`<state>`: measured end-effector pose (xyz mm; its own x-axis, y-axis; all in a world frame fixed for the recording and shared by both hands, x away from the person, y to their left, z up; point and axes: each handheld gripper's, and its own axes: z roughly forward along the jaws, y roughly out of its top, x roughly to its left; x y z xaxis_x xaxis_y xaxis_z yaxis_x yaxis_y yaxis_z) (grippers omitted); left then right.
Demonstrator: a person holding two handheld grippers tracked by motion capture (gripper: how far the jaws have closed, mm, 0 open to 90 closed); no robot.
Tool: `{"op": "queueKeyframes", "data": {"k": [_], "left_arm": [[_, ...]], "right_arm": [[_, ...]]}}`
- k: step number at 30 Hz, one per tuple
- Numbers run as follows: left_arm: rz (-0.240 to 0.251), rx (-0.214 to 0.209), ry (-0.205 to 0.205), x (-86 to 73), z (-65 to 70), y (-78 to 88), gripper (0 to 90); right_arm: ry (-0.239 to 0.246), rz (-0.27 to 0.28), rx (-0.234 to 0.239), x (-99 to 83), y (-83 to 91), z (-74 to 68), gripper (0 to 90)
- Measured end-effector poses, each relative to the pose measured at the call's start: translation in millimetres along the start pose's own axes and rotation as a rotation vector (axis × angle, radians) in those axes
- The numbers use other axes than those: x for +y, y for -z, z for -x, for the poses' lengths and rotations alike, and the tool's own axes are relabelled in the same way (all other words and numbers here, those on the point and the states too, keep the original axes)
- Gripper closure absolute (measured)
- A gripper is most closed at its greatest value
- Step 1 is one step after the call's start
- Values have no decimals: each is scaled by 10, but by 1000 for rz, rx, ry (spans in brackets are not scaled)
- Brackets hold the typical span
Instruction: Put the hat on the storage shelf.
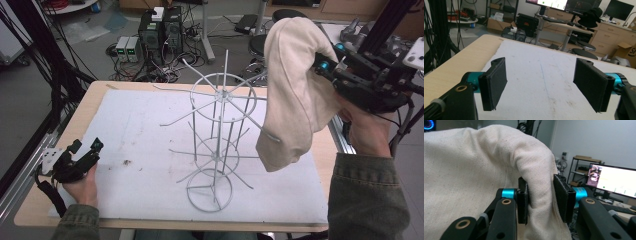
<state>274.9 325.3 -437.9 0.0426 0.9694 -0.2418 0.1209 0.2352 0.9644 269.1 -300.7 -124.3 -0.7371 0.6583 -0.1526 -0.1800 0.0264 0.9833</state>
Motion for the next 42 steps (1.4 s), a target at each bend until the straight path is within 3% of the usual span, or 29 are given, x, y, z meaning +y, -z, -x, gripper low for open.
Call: {"op": "queueKeyframes", "data": {"k": [12,32,42], "left_arm": [[1,-1,3,-1,-3,-4,266],[8,5,-10,5,14,0,266],[10,4,-9,8,14,4,266]], "right_arm": [[0,-24,90,-78,-220,-136,657],[-22,-91,193,-295,-255,-145,627],[-16,-92,172,-401,-152,-107,580]]}}
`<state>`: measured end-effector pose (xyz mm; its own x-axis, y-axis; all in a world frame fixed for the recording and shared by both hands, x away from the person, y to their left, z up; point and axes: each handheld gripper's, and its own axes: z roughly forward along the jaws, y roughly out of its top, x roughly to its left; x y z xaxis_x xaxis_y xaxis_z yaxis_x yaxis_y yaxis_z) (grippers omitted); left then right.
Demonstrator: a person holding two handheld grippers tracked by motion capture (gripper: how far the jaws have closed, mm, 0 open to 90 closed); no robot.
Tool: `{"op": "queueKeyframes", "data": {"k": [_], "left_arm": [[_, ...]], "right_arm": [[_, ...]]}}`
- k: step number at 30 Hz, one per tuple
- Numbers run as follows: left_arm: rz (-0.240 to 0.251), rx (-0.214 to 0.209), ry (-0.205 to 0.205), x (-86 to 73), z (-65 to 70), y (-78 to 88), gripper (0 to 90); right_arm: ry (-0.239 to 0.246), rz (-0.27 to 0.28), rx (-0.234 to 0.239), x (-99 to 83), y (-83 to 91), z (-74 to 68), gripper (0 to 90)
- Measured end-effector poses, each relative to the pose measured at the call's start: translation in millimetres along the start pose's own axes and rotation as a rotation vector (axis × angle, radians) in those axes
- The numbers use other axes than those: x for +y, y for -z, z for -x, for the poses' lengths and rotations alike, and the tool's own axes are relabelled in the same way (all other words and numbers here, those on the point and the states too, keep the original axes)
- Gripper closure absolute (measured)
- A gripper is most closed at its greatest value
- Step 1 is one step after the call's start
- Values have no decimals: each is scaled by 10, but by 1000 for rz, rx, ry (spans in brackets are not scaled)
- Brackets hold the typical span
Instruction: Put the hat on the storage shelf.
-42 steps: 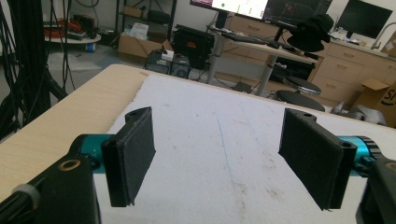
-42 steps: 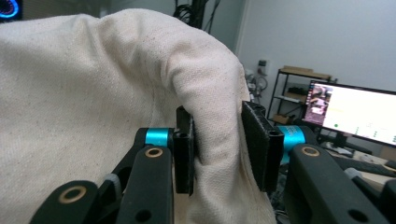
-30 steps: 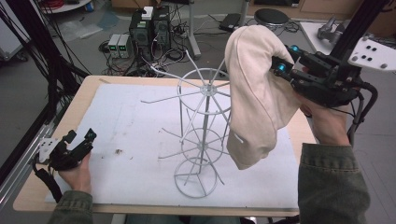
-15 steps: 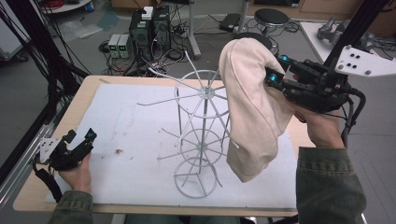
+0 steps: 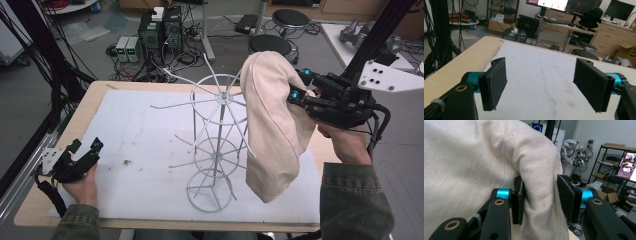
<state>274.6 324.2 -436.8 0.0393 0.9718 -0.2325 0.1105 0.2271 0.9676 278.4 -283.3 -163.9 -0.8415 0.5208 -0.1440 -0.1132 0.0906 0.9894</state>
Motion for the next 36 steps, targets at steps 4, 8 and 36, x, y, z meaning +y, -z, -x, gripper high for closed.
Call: {"op": "queueKeyframes", "data": {"k": [4,8,36], "left_arm": [[0,0,-1,1,1,1,266],[-2,0,0,1,-2,2,266],[3,1,5,7,-8,18,266]], "right_arm": [[-10,5,-15,-80,11,12,530],[-28,-2,-22,-150,-15,17,456],[-139,99,-202,-464,239,-43,152]]}}
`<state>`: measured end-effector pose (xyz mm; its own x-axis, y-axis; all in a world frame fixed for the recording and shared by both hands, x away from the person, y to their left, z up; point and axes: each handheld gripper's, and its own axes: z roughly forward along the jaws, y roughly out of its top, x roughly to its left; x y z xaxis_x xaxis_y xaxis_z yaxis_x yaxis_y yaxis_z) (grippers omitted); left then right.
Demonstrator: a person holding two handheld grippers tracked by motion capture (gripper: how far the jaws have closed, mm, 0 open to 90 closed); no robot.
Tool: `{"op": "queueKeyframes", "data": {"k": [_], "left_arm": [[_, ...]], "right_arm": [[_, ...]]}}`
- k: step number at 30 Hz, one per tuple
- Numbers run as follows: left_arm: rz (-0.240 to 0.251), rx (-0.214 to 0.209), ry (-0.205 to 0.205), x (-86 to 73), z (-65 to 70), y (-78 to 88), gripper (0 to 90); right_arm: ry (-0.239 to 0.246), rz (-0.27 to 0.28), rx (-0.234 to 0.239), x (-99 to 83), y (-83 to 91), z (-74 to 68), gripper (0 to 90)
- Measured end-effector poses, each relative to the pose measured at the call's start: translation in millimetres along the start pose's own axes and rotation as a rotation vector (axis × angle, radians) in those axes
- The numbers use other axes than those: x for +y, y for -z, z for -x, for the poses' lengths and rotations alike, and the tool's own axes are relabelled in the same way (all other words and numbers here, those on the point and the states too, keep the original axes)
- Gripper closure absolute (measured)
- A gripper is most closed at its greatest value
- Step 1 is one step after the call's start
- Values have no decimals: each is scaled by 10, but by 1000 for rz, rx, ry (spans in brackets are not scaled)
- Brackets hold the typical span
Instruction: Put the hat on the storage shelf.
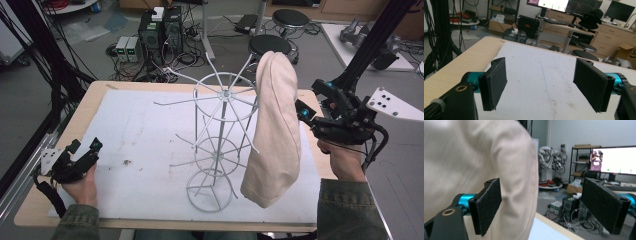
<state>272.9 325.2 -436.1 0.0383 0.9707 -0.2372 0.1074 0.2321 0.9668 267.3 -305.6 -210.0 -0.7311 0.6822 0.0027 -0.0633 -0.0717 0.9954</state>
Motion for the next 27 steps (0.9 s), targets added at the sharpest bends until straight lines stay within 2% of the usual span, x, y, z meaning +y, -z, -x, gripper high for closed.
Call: {"op": "queueKeyframes", "data": {"k": [11,18,27], "left_arm": [[0,3,0,-1,-2,6,266],[1,2,0,1,-3,11,266],[6,6,5,3,-11,16,266]], "right_arm": [[-27,-28,-32,-302,88,-44,126],[-64,-27,-62,-473,191,-117,115],[-88,-22,-109,-682,332,-157,115]]}}
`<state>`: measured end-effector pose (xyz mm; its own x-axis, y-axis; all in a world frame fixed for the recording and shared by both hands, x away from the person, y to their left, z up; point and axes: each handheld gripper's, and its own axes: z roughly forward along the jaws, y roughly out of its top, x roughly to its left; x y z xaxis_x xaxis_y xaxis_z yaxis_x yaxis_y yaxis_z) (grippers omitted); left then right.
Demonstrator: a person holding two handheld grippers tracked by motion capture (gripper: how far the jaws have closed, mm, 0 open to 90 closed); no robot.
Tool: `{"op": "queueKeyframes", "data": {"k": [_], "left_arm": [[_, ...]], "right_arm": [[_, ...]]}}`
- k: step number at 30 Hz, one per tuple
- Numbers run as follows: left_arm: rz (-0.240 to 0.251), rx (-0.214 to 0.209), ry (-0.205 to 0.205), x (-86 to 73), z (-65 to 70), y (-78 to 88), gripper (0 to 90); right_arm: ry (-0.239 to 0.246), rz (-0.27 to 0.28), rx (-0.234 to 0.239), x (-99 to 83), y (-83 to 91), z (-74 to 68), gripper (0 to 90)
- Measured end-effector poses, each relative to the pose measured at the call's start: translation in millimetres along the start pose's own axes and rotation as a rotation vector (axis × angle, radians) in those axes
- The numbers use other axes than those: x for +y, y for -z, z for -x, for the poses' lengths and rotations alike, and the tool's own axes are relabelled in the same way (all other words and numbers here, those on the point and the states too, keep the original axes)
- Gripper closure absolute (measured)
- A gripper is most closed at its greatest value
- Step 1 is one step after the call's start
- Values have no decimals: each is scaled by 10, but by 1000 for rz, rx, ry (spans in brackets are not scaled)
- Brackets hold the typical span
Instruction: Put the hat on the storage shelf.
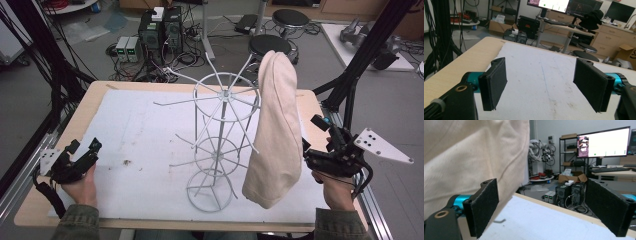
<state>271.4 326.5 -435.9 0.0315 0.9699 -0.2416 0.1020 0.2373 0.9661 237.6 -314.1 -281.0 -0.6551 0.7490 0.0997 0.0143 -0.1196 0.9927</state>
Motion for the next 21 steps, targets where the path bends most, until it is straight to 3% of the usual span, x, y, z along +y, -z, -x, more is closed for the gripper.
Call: {"op": "queueKeyframes", "data": {"k": [10,14,21], "left_arm": [[2,3,0,3,-7,8,266],[4,4,2,5,-12,13,266],[3,5,2,3,-11,11,266]], "right_arm": [[8,-36,-36,-384,135,-38,115],[-38,-59,-32,-550,174,-14,115],[-49,-74,-68,-797,248,35,113]]}}
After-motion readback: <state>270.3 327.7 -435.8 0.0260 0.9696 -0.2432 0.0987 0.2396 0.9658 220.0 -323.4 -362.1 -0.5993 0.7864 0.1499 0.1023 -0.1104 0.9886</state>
